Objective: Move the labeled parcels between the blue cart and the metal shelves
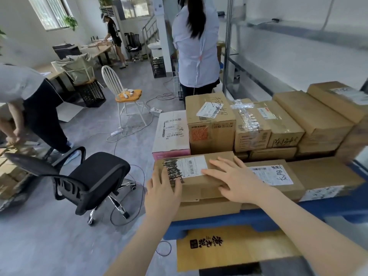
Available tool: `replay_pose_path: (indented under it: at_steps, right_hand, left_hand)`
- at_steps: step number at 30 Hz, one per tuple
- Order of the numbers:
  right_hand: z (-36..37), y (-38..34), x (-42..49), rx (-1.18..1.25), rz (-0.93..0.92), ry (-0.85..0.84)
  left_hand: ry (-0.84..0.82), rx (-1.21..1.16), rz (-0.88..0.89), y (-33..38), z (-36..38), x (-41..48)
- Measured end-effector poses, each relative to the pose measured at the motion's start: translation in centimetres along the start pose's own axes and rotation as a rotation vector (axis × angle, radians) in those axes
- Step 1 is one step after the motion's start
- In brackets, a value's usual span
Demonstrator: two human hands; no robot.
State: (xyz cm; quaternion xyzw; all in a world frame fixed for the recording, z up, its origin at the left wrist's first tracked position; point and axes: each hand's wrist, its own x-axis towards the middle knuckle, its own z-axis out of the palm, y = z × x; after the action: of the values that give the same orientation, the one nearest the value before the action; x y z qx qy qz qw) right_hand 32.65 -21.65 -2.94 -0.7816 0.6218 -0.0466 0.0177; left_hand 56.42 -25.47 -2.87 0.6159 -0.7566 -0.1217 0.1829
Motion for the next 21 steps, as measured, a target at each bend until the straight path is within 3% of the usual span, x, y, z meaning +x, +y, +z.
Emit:
replay_pose_path:
  at_steps: [3,6,8,12,21]
  right_hand:
    - [0.4,-0.2,0.0,-0.013,0.020,0.015]
    - [0.5,-0.5,-0.2,-0.027,0.040,0.039]
    - [0.4,-0.6,-1.1,0.002,0.070,0.097]
    - [0.1,1.2,-6.4,0.053,0.249,0.233]
    - [-2.6,7.2,-31.9,-0.036,1.064,0.239]
  left_hand:
    - [-0.027,0.070,0.046,-0.2,0.2,0.2]
    - [-0.030,-0.051,-0.020,0.1,0.1,0.5]
    - [0.012,0.036,0.019,0.4,0.2,0.3]
    - [0.044,0.136,0.361,4.6,1.3,-1.0]
    - [-0.216,0.124,1.102,25.9,9.5,-11.8]
